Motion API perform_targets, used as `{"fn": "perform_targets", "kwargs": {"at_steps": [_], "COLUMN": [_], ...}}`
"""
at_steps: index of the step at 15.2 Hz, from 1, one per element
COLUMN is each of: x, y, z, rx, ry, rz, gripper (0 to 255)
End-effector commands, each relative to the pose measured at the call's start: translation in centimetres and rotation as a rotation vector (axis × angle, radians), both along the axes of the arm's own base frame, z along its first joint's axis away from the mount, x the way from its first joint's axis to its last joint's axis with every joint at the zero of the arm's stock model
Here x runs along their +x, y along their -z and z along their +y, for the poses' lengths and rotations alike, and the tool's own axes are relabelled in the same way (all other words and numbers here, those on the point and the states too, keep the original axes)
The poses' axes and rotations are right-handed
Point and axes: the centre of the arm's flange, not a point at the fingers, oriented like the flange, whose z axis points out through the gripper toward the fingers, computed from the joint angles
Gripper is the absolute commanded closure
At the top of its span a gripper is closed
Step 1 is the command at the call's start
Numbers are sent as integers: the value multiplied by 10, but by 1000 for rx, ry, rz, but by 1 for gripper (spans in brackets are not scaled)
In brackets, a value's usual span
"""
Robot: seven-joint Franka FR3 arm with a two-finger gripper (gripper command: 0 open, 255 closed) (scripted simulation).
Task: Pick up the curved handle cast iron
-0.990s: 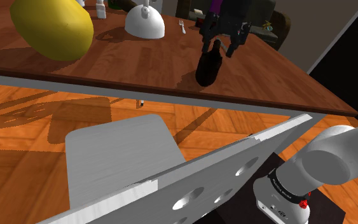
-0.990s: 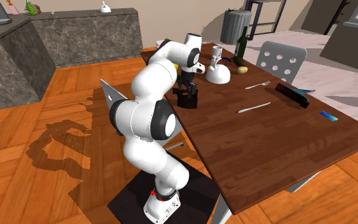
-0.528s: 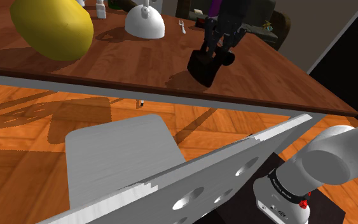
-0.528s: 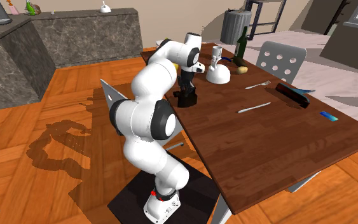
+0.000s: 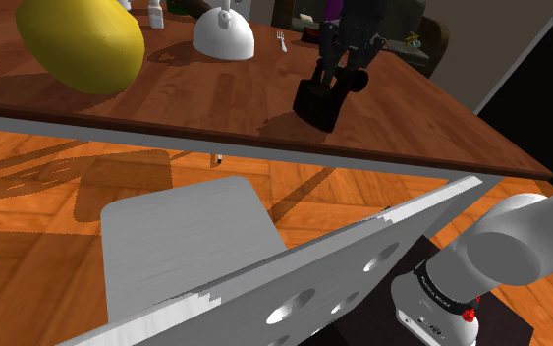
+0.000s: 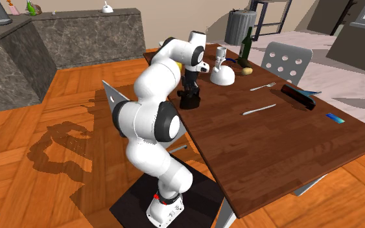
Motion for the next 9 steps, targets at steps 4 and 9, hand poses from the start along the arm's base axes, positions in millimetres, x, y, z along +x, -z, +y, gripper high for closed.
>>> {"fn": "perform_targets", "kwargs": {"at_steps": [4, 9], "x": [0, 0], "y": [-26, -52], "z": [-1, -1], "rx": [0, 0], "ry": [0, 0], "rz": [0, 0], "gripper": [255, 255]}}
